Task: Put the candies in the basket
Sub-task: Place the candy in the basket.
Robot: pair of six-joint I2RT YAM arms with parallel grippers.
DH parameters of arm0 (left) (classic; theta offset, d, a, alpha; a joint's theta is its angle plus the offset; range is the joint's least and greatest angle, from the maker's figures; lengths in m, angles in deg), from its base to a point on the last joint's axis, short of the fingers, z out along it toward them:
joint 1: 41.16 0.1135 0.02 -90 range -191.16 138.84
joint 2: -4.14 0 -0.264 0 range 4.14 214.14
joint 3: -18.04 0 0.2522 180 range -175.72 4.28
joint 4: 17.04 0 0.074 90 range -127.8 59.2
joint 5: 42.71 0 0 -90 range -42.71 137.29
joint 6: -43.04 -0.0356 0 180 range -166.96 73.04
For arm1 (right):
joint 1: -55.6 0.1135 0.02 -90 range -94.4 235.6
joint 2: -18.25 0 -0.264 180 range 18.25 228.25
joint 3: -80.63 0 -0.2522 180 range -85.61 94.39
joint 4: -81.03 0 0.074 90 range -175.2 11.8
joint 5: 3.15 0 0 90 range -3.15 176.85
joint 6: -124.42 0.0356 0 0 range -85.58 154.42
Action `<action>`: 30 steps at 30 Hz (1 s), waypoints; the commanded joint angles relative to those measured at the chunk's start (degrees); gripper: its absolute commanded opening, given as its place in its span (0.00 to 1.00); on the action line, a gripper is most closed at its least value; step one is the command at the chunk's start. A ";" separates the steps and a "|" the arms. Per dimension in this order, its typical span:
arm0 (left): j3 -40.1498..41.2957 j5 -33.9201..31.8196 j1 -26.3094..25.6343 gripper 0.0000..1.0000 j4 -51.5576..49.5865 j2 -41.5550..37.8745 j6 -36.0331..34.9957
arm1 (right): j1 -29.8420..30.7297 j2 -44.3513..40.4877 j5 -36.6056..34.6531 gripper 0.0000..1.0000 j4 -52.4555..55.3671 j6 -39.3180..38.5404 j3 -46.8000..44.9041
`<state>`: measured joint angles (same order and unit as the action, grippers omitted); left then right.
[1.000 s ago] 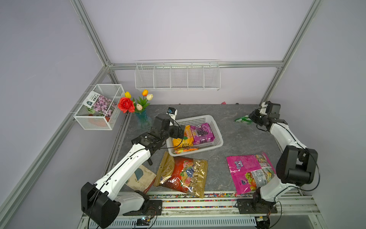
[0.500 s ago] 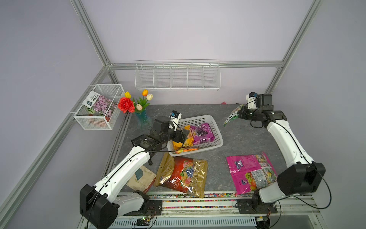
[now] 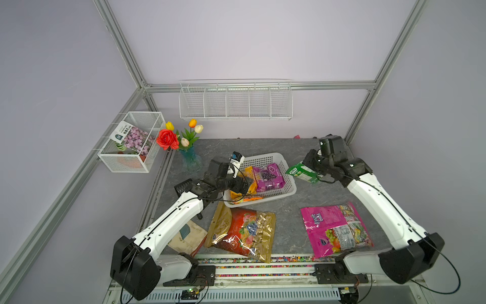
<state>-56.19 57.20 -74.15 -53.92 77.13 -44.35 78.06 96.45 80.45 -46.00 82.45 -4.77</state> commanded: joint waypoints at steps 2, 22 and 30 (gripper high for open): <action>0.03 -1.18 0.12 0.96 -1.83 0.40 0.96 | 6.01 -1.79 -7.34 0.00 -4.08 7.73 -3.10; 1.45 -9.51 0.21 0.97 -3.67 -0.65 4.30 | 28.68 12.45 -24.66 0.00 -6.92 30.01 -2.13; -0.07 -10.24 0.30 0.97 -7.47 -0.14 2.34 | 35.34 19.18 -28.85 0.00 -6.60 41.39 -1.13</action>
<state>-55.34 47.48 -74.15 -58.09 76.80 -40.81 111.61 114.98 55.82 -52.67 117.55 -7.30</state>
